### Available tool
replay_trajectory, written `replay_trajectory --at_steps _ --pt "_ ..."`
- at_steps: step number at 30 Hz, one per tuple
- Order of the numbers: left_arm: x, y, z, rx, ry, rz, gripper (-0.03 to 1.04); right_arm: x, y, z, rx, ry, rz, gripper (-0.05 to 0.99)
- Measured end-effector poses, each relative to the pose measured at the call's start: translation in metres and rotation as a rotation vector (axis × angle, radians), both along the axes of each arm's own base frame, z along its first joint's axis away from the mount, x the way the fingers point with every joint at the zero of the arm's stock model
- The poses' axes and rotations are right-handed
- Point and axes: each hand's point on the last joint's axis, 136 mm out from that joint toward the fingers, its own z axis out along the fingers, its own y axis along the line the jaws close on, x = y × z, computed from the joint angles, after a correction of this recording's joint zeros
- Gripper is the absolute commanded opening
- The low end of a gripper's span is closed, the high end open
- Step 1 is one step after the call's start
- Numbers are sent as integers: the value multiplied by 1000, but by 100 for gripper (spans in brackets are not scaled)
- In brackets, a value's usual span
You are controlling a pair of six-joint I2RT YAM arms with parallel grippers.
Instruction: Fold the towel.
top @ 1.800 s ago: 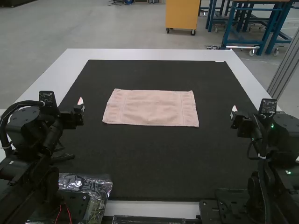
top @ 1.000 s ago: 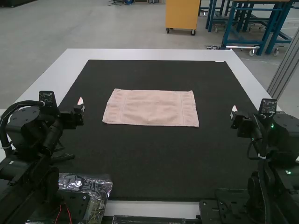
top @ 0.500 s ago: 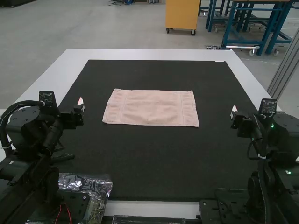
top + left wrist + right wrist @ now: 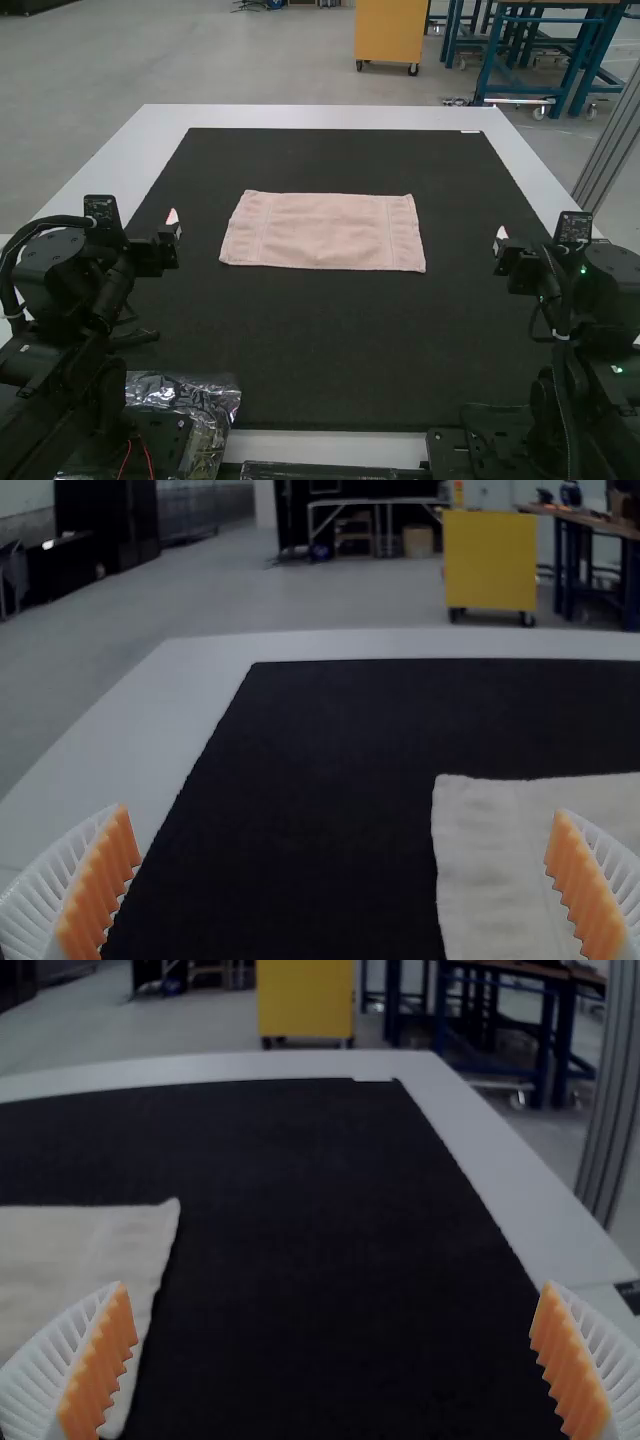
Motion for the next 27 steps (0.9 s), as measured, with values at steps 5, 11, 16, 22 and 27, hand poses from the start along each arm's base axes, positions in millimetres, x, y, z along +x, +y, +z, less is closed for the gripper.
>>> replay_trajectory --at_steps 5,11,16,22,27 --pt "0 0 0 0 0 0 96 0 1 0 1 2 8 91" --pt "-1 0 14 2 -57 1 96 0 0 30 23 -125 2 91" --pt "-5 2 45 94 -172 18 96 -11 -12 89 40 -369 -64 91" --pt "-16 5 80 192 -305 64 96 -20 -25 108 3 -451 -148 91" --pt "-18 6 85 266 -317 83 96 -25 -26 119 -105 -482 -172 91"
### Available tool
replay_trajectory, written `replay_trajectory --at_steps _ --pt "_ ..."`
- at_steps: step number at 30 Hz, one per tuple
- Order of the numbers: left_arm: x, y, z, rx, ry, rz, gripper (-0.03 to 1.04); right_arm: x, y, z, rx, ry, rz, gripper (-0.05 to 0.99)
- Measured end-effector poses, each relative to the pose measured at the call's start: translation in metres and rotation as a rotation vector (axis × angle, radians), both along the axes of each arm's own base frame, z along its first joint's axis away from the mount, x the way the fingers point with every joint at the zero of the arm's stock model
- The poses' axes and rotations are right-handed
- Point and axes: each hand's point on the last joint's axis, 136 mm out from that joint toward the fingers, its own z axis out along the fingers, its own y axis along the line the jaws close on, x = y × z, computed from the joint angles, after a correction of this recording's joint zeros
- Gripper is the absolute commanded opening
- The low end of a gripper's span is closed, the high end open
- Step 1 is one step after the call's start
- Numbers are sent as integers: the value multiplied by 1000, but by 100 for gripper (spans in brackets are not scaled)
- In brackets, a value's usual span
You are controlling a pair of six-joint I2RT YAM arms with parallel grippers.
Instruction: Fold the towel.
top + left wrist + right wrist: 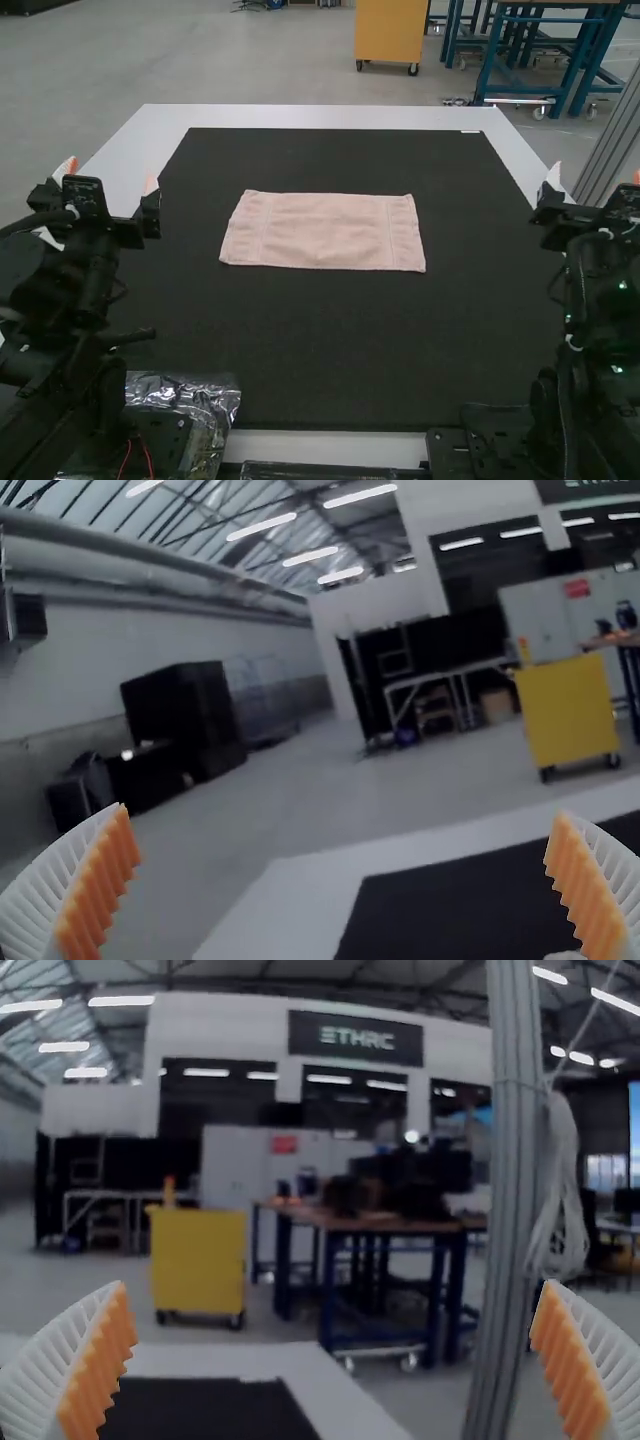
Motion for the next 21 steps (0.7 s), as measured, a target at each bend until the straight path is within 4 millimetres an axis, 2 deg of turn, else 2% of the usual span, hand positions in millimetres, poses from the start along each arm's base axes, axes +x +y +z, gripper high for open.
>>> replay_trajectory --at_steps 5,7,10,12,14,16,18,21 --pt "0 0 1 37 10 13 96 -6 12 17 -179 -44 -7 90" --pt "-1 0 5 46 19 15 96 -3 16 15 -201 -14 8 90" --pt "-10 0 40 44 -34 15 96 -2 19 30 -191 7 37 91" --pt "-13 0 71 35 -69 8 96 -2 20 54 -165 4 57 91" --pt "-9 -4 101 14 -81 -13 96 3 21 82 -129 5 79 91" --pt "7 -10 125 -18 -61 -42 96 16 24 108 -84 22 112 91" --pt "32 -15 140 -53 -21 -66 96 35 27 125 -40 58 149 91" --pt "80 -25 138 -104 102 -97 96 73 34 131 17 162 201 91"
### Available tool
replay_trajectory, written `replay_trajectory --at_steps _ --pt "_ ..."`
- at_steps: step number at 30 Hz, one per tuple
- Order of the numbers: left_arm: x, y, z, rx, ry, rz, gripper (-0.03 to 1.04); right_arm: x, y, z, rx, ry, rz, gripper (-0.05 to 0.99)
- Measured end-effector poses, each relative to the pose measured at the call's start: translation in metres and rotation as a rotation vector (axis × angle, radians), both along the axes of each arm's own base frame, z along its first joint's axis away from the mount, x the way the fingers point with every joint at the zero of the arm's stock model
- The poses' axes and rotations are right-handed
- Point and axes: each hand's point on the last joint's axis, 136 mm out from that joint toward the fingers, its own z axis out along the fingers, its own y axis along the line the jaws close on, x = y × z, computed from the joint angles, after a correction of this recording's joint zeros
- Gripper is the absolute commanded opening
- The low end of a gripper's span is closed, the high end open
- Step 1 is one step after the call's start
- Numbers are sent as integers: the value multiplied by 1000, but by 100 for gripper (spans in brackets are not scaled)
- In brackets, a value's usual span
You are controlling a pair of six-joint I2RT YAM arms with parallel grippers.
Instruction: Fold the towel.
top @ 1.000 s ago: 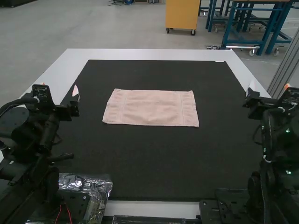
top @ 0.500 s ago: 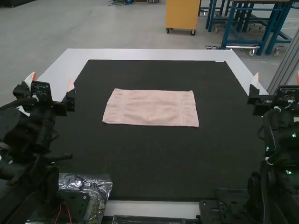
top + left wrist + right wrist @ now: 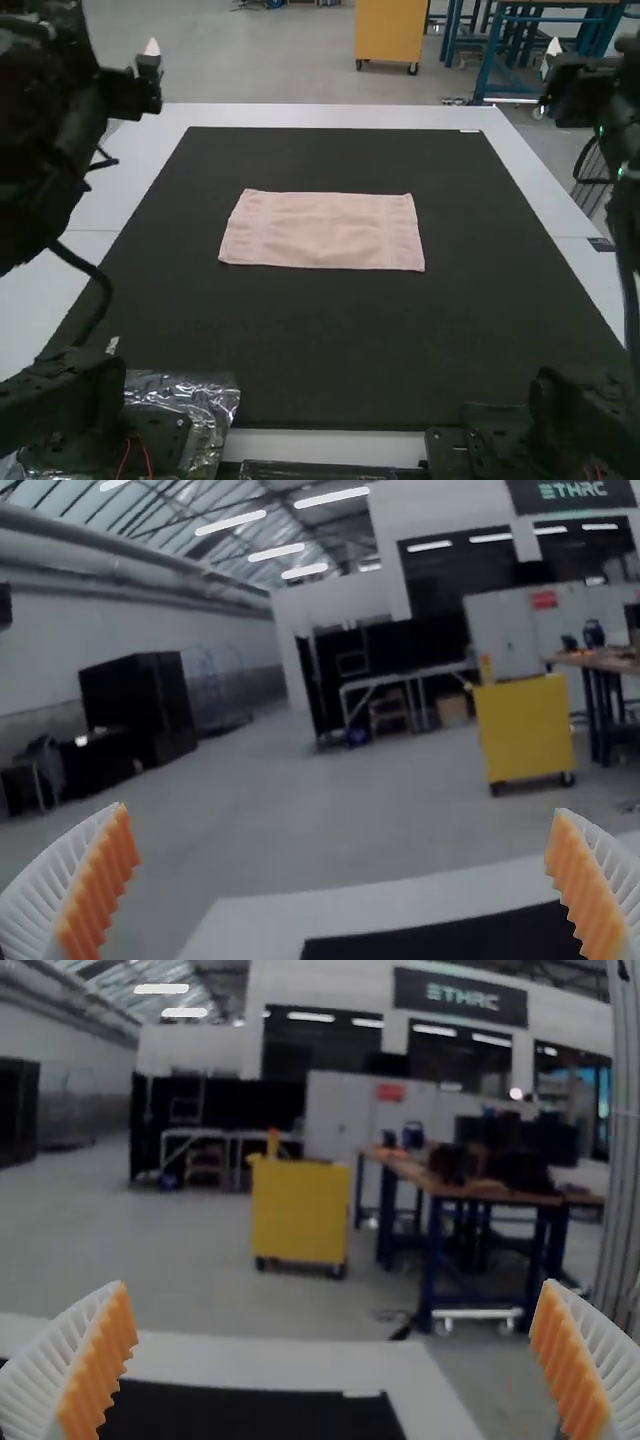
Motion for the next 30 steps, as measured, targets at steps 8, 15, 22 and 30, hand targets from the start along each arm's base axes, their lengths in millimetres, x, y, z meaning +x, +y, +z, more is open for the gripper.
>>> replay_trajectory --at_steps 8,15,22,30 --pt "106 10 -85 -132 359 -7 96 96 25 -69 46 393 128 90" --pt "143 12 -144 -208 517 -65 96 135 43 -166 74 671 214 90" --pt "164 -1 -237 -230 735 -115 96 146 68 -242 86 831 274 91" --pt "178 -4 -283 -221 794 -130 96 156 119 -290 51 867 357 91"
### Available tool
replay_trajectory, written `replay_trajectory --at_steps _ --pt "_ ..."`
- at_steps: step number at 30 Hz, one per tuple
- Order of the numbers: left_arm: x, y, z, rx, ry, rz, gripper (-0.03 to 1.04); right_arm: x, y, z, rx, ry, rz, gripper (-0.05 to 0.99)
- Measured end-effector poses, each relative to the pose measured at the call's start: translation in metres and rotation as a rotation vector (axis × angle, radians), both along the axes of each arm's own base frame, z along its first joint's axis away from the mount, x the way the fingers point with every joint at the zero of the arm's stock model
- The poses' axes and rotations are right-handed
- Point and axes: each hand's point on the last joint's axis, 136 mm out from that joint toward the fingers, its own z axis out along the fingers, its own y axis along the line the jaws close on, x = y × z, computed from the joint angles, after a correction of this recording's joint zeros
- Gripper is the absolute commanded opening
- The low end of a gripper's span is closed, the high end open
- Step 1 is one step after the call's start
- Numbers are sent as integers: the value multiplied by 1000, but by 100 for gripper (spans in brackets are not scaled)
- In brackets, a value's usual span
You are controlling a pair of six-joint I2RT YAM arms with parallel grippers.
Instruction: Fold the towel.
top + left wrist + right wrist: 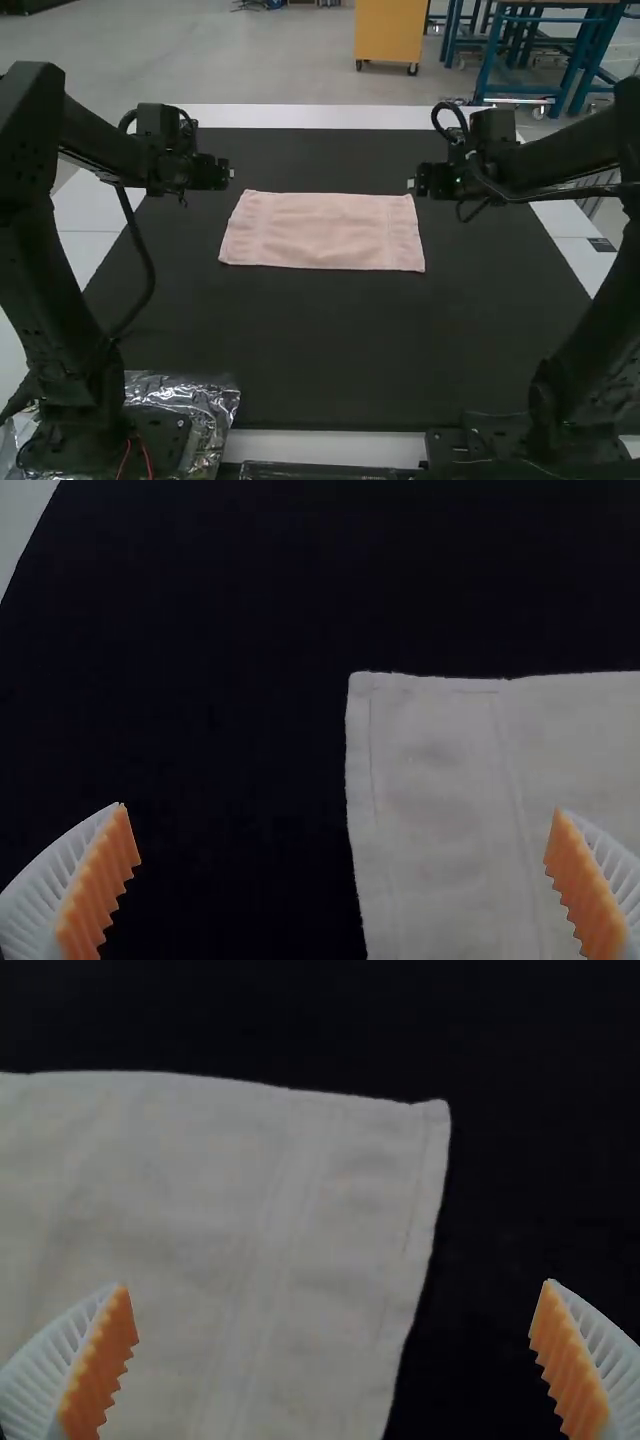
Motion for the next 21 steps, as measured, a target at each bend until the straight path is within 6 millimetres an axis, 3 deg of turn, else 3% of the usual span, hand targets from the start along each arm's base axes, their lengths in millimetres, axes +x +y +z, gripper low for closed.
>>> replay_trajectory --at_steps 8,13,21 --pt "9 0 -51 34 90 -25 96 4 28 -46 -26 43 40 90" --pt "18 0 -70 55 103 -39 95 14 29 -70 -38 67 33 90" --pt "38 -1 -90 74 108 -53 95 34 33 -91 -41 71 29 90"
